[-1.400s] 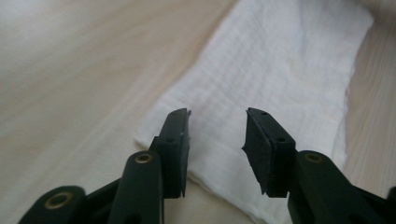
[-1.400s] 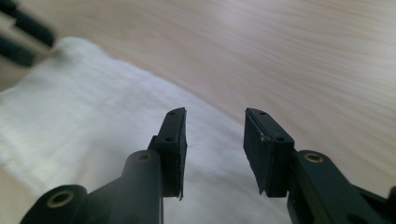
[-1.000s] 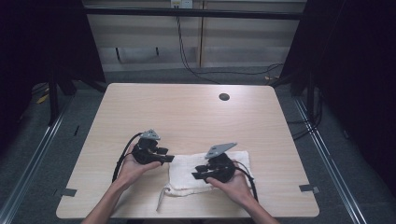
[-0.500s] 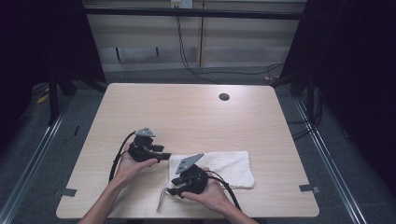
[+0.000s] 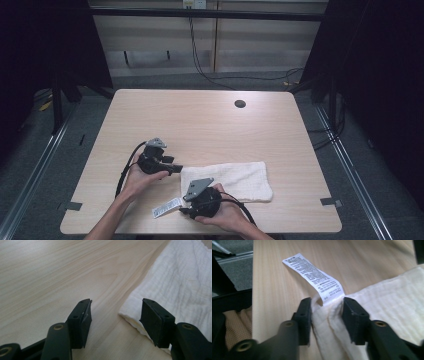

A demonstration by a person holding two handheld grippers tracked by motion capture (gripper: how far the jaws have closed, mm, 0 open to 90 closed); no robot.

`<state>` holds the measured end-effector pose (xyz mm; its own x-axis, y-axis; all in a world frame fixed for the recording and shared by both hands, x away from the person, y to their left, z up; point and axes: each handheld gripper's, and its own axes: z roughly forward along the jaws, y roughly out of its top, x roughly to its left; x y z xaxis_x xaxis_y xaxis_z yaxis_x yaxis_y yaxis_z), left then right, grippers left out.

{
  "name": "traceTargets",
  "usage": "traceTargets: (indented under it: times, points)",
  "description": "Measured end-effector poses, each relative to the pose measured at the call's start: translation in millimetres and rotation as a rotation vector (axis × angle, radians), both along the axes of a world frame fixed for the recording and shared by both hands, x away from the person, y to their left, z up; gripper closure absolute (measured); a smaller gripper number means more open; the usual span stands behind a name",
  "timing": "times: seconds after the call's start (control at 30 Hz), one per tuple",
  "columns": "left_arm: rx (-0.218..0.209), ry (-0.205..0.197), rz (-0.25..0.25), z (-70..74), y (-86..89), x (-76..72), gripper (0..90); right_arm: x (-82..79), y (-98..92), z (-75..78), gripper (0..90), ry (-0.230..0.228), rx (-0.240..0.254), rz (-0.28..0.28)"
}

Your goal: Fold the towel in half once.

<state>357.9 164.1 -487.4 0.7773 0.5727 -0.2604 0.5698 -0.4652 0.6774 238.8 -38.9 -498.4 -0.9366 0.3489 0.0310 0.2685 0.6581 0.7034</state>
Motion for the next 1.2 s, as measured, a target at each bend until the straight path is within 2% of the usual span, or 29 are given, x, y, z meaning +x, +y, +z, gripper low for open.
traceTargets:
  times: [0.03, 0.1, 0.2, 0.33, 0.5, 0.57, 0.6, 0.67, 0.7, 0.83, 0.87, 0.97, 1.07, 1.2]
  points:
    - [0.0, 0.002, -0.001, 0.0, -0.7, -0.3, 41.0, 2.7, -1.7, -0.4, 70.6, -0.001, 0.006, -0.001]
    - [0.007, 0.0, 0.0, -0.1, -1.9, -1.0, 40.0, 7.4, -4.8, -0.6, 79.0, 0.03, 0.02, -0.02]
    - [0.017, 0.003, 0.01, 0.2, -3.7, -2.3, 35.6, 10.3, -6.8, -0.5, 82.3, 0.062, 0.028, -0.036]
    - [0.021, -0.003, -0.001, -0.5, -6.7, -4.2, 38.9, 9.5, -7.8, -1.3, 82.6, 0.073, 0.041, -0.054]
    - [0.058, 0.002, -0.03, -7.5, -13.5, -3.2, 39.1, 10.9, -8.7, -1.9, 82.6, 0.079, 0.052, -0.052]
    - [0.062, -0.003, -0.046, -7.6, -15.3, -3.8, 42.8, 11.1, -8.9, -1.8, 82.6, 0.087, 0.052, -0.057]
    - [0.062, -0.011, -0.045, -7.9, -16.5, -4.4, 44.0, 11.1, -8.9, -1.8, 82.6, 0.09, 0.054, -0.059]
    - [0.047, 0.009, -0.055, -7.9, -17.6, -5.5, 52.6, 12.2, -9.0, -2.2, 82.6, 0.096, 0.062, -0.058]
    - [0.041, 0.011, -0.062, -8.1, -18.2, -6.2, 52.8, 12.3, -9.5, -2.2, 82.6, 0.109, 0.065, -0.063]
    - [0.042, 0.001, -0.096, -8.5, -21.3, -9.3, 55.3, 11.3, -8.8, -2.0, 82.6, 0.105, 0.064, -0.073]
    - [0.053, -0.006, -0.102, -8.1, -22.4, -10.0, 55.2, 11.4, -8.5, -1.9, 82.7, 0.099, 0.061, -0.071]
    - [0.075, -0.016, -0.114, -7.0, -25.9, -10.9, 52.7, 14.2, -7.8, -0.3, 82.6, 0.118, 0.048, -0.059]
    - [0.108, -0.046, -0.115, -5.9, -29.7, -15.5, 53.1, 16.9, -8.0, -0.1, 82.7, 0.129, 0.047, -0.05]
    - [0.093, -0.022, -0.12, -6.0, -28.2, -15.1, 65.6, 16.6, -7.8, 0.3, 82.6, 0.135, 0.046, -0.056]
